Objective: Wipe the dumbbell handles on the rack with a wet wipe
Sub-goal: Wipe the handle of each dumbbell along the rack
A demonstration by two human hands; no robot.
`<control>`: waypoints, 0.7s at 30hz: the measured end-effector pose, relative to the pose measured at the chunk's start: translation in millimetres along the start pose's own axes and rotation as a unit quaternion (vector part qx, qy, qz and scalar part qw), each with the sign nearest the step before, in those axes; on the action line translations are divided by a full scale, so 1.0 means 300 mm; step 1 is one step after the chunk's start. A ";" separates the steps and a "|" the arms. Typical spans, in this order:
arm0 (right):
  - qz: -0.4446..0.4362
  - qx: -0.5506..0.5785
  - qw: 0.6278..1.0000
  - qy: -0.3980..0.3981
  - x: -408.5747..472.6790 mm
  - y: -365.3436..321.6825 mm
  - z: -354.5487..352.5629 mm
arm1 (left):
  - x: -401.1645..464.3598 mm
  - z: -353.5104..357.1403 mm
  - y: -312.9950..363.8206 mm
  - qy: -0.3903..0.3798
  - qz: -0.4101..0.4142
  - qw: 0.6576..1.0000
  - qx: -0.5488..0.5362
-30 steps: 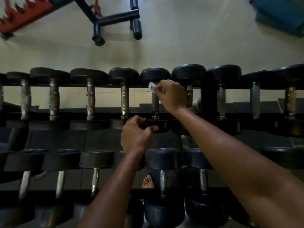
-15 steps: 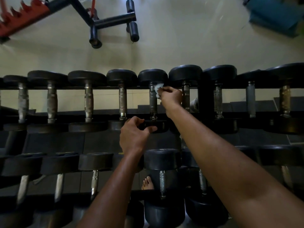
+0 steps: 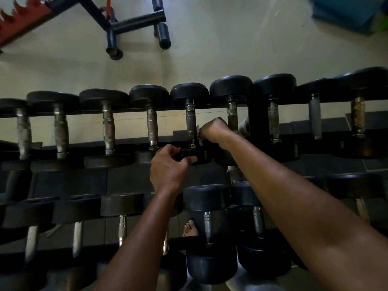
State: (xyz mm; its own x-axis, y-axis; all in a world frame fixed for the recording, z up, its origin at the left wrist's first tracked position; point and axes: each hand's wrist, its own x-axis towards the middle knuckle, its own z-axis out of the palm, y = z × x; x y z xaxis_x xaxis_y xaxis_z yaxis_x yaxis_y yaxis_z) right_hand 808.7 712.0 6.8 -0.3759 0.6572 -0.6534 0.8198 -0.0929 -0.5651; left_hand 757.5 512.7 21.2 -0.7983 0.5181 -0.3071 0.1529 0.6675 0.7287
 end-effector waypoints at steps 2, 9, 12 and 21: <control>-0.017 -0.033 0.999 0.011 0.009 -0.005 0.003 | 0.002 -0.001 0.002 0.005 -0.004 1.000 0.005; -0.102 -0.164 0.979 0.063 -0.057 -0.002 -0.010 | 0.002 -0.005 0.012 0.003 0.002 1.000 0.012; -0.131 -0.227 0.963 0.060 -0.094 0.002 -0.022 | 0.001 -0.007 0.015 0.003 0.001 1.000 0.013; -0.463 -0.289 0.811 0.208 -0.024 -0.153 -0.101 | -0.007 -0.006 0.012 0.011 -0.004 1.000 0.009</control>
State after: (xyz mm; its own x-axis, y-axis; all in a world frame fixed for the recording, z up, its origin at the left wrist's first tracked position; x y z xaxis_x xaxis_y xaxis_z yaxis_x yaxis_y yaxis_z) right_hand 787.0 734.2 52.8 -0.8669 0.4514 0.2115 0.3796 0.8728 -0.3067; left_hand 758.6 512.9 25.6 -0.8121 0.5011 -0.2989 0.1565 0.6806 0.7158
